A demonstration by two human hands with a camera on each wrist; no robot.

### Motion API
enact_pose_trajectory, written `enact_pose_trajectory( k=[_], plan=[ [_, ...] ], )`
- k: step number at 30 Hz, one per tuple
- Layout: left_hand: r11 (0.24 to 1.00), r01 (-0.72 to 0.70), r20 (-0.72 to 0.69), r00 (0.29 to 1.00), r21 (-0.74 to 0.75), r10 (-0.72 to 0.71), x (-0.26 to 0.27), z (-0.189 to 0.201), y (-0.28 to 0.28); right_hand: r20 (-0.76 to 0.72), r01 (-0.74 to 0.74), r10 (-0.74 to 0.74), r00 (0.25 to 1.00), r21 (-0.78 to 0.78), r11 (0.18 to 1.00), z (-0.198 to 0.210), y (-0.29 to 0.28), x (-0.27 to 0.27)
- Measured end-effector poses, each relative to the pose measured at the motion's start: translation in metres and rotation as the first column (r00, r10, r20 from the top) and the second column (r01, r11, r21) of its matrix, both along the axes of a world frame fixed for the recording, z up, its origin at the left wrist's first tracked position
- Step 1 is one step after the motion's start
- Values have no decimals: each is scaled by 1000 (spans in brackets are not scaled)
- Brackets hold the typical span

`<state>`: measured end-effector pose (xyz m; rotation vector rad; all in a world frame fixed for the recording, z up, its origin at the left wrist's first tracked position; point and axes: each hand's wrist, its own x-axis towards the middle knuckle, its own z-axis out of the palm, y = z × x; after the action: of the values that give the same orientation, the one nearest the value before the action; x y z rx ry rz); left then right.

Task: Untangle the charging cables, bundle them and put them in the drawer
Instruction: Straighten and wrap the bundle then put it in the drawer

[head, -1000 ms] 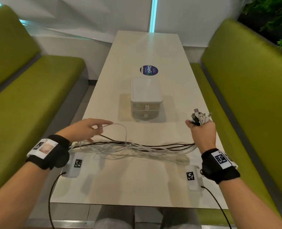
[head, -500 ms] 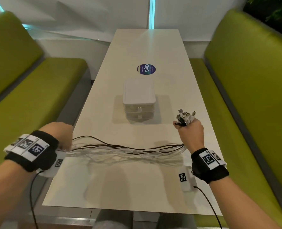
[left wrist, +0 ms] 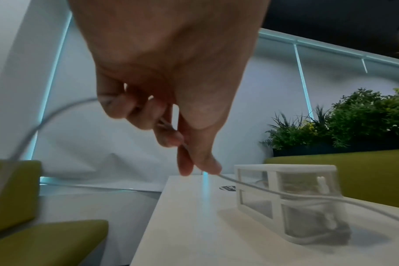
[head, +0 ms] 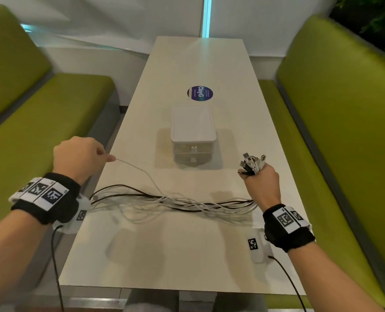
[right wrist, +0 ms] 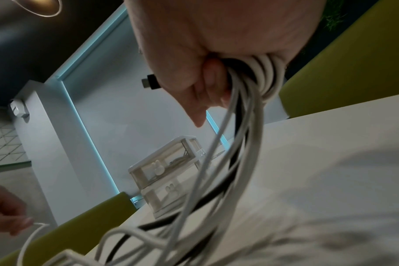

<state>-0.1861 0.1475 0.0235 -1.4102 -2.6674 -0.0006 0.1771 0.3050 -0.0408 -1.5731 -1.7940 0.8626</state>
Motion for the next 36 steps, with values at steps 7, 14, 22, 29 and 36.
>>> enact_pose_trajectory(
  k=[7,14,22,29,36],
  plan=[
    [994,27,105,994,-102,-16,10,-18,-9,-32,-7,8,999,19,1000,6,-2,-11],
    [846,367,403,892,-386,-203,60,-29,23,-95,-65,72,993,76,995,19,-16,-22],
    [748,623,748,379,229,-544,186,-22,40,-480,-54,102,871,112,992,54,-47,-35],
    [789,397,774,245,469,-583,223,-10,29,-836,-289,108,538,-63,955,101,-75,-40],
    [741,571,649,421,354,-634,168,-11,6,-944,-456,1,330,-158,876,115,-76,-24]
  ],
)
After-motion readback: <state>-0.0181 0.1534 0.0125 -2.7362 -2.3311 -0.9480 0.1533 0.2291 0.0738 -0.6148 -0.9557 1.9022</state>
